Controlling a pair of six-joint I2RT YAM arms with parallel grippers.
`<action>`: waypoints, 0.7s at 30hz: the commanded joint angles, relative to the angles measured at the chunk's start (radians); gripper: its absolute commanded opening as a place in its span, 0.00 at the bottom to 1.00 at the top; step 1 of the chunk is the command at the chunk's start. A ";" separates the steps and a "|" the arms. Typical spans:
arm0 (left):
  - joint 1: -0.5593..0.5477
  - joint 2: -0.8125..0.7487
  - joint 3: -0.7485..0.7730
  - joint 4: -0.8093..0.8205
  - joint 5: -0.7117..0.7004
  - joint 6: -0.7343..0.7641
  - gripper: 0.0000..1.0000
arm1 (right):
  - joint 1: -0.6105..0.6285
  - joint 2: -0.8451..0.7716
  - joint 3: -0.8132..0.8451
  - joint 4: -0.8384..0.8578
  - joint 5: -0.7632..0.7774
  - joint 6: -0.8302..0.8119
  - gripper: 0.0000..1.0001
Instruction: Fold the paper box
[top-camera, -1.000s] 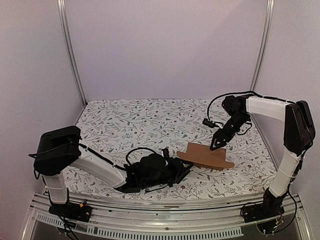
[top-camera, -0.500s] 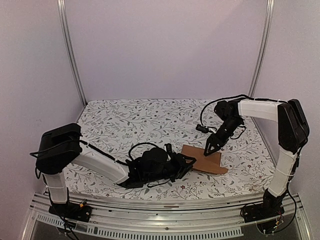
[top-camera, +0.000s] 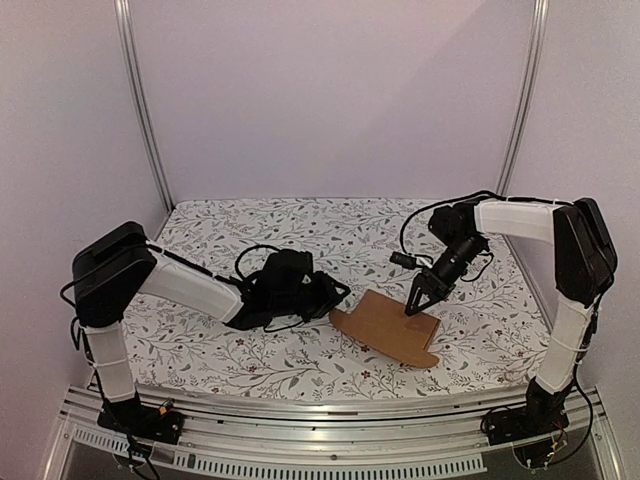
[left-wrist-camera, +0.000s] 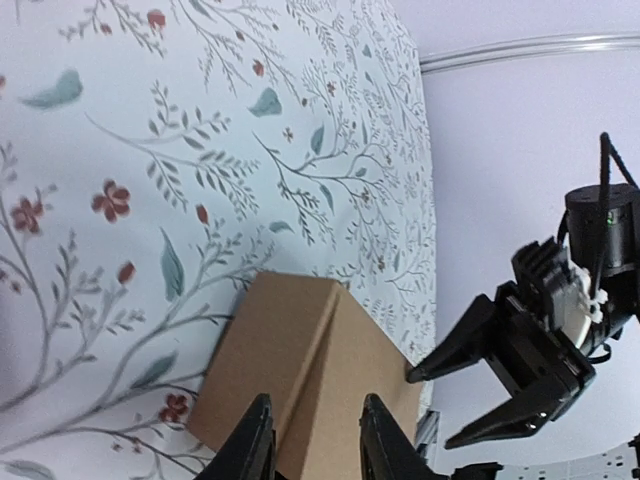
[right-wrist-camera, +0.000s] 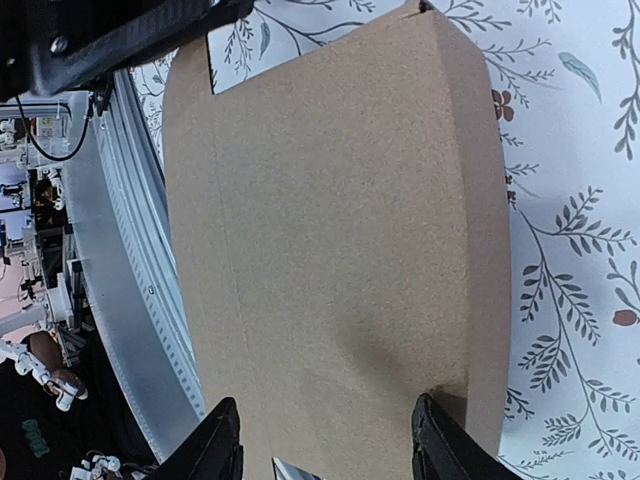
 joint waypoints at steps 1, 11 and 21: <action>0.101 -0.027 0.139 -0.274 0.094 0.386 0.30 | 0.002 -0.001 0.030 -0.054 -0.077 -0.037 0.57; -0.049 -0.338 0.069 -0.595 -0.182 0.348 0.46 | -0.061 -0.033 0.026 0.046 0.151 -0.007 0.58; -0.121 -0.352 -0.152 -0.358 0.018 -0.097 0.55 | -0.061 0.035 0.007 0.043 0.082 -0.011 0.58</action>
